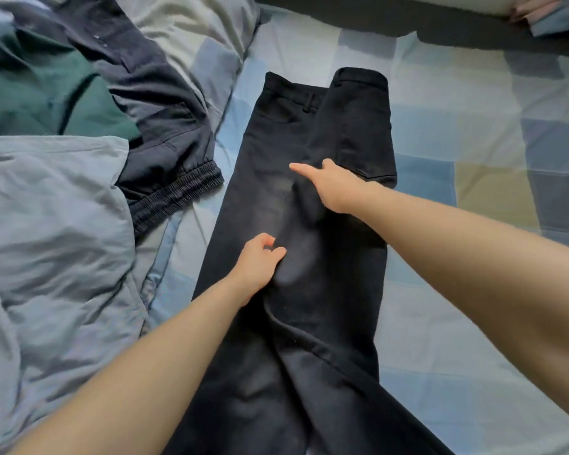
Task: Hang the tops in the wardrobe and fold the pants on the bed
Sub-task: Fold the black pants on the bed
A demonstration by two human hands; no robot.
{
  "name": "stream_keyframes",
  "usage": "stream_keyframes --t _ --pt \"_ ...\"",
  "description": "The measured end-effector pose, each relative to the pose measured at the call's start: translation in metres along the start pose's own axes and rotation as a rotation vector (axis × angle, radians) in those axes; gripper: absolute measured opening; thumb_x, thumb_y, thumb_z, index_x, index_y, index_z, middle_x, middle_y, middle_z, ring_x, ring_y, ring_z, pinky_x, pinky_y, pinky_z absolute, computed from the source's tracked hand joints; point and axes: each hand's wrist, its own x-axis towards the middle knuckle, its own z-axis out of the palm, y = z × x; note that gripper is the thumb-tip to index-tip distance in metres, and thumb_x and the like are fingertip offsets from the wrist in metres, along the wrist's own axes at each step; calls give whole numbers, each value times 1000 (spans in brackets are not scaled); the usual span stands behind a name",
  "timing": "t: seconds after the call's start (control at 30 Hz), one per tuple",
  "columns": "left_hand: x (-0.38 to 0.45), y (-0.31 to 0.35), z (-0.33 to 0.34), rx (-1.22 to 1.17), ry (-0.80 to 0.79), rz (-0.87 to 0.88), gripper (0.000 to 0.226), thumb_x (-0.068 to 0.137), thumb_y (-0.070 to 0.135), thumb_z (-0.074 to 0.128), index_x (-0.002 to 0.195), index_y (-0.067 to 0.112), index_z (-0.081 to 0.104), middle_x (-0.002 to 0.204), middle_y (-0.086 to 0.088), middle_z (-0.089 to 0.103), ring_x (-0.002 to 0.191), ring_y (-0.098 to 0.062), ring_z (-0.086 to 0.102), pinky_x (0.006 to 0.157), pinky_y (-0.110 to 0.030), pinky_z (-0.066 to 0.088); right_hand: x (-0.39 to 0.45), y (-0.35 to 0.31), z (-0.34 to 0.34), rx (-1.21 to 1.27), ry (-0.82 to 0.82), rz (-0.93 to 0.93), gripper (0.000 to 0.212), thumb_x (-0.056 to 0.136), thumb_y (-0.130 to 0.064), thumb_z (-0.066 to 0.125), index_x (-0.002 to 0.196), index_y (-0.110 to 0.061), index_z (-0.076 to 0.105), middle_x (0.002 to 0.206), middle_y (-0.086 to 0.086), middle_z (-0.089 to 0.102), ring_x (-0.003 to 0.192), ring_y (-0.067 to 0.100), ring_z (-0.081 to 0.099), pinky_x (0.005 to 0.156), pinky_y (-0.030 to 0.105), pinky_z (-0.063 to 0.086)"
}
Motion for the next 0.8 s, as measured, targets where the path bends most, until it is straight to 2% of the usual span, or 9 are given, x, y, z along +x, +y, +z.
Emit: stream_keyframes --t 0.07,0.13,0.3,0.43,0.53,0.63,0.7,0.77,0.8 --pt "-8 -1 -3 -42 -52 72 12 94 22 60 101 14 56 77 -1 70 66 -9 61 63 -21 46 18 -1 3 -139 -39 -43 76 90 6 30 150 -40 17 131 16 39 99 35 53 78 37 42" --pt "-17 -1 -12 -43 -114 119 9 95 19 59 95 15 51 54 14 56 46 0 47 49 -11 36 26 0 1 -182 -36 13 63 90 3 33 144 -29 28 124 16 45 104 37 52 79 41 42" --pt "-27 -12 -63 -1 -147 178 17 95 18 58 89 10 45 62 -5 35 57 -16 33 48 -22 36 40 -16 -7 -175 154 112 35 87 5 44 118 -10 40 117 18 40 83 35 47 67 41 40" --pt "-26 -42 -105 -171 -71 -4 13 95 16 58 85 16 50 58 2 53 62 -17 44 60 -29 37 60 -59 -17 -129 295 -23 33 85 9 50 114 -4 46 120 16 43 99 37 55 68 37 36" --pt "-27 -56 -121 -273 18 -75 15 97 10 54 83 14 52 57 3 61 49 -8 51 47 -21 42 72 -87 -18 -114 307 -37 32 86 8 50 117 -2 47 122 15 42 102 36 54 69 36 36" --pt "-22 -67 -125 -242 47 -113 14 94 9 58 82 13 54 52 4 55 42 -5 47 44 -20 42 82 -107 -7 -90 235 67 43 89 2 48 130 3 38 134 15 34 114 39 48 78 40 41" --pt "-17 -75 -121 -216 38 -159 16 93 6 59 79 11 54 44 8 50 37 -4 44 44 -20 41 90 -112 -3 -47 53 113 59 92 -2 42 146 3 18 150 19 18 135 41 29 101 44 37" --pt "-13 -82 -117 -257 29 -218 19 94 8 59 76 11 56 54 1 54 47 -9 48 51 -21 43 94 -110 -7 193 -39 113 79 92 -4 44 153 -13 -5 158 17 0 143 40 17 113 44 27" --pt "-13 -85 -115 -306 28 -243 17 94 13 60 77 11 58 64 -5 58 58 -15 53 58 -25 46 94 -107 -9 324 1 77 85 89 -4 48 153 -20 -7 159 16 4 142 38 21 113 42 27"
